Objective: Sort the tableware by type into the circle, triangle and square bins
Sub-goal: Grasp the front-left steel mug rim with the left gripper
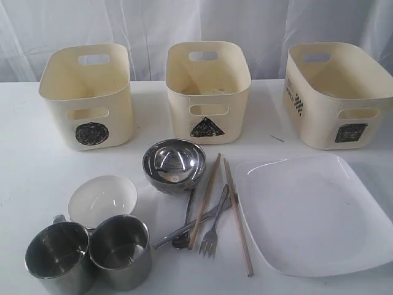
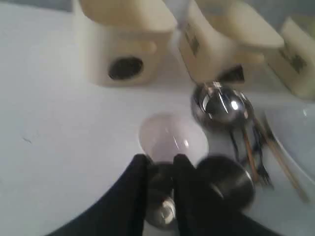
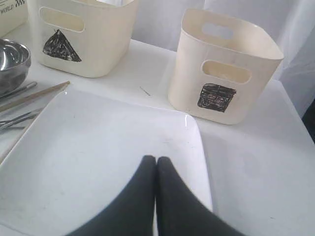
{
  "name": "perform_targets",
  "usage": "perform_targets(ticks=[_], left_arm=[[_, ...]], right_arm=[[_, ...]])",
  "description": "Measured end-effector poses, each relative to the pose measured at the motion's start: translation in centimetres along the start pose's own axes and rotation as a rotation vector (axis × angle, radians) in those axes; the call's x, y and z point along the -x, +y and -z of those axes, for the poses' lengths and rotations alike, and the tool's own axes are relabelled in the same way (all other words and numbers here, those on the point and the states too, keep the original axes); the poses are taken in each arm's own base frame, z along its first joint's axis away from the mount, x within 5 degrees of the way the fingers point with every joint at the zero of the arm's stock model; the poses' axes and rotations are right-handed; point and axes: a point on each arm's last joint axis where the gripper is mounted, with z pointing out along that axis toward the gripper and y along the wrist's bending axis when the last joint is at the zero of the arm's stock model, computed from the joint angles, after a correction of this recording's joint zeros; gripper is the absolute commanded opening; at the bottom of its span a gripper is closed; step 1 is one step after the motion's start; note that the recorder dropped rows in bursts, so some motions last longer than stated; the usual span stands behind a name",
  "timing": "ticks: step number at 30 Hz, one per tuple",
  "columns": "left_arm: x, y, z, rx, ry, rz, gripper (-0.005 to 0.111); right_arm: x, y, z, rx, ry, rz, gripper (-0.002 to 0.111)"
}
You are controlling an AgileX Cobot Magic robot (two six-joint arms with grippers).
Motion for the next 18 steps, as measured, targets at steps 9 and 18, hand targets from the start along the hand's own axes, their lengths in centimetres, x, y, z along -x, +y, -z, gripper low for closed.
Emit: perform_targets(ticks=[9,18], left_arm=[[2.9,0.8,-4.1,-0.048,0.330,-0.038,0.050],[5.0,3.2,-10.4,-0.064,0.573,-0.024,0.064]], right_arm=[[0.0,0.0,0.0,0.000,0.000,0.000,0.000],[0.0,0.0,0.0,0.000,0.000,0.000,0.000]])
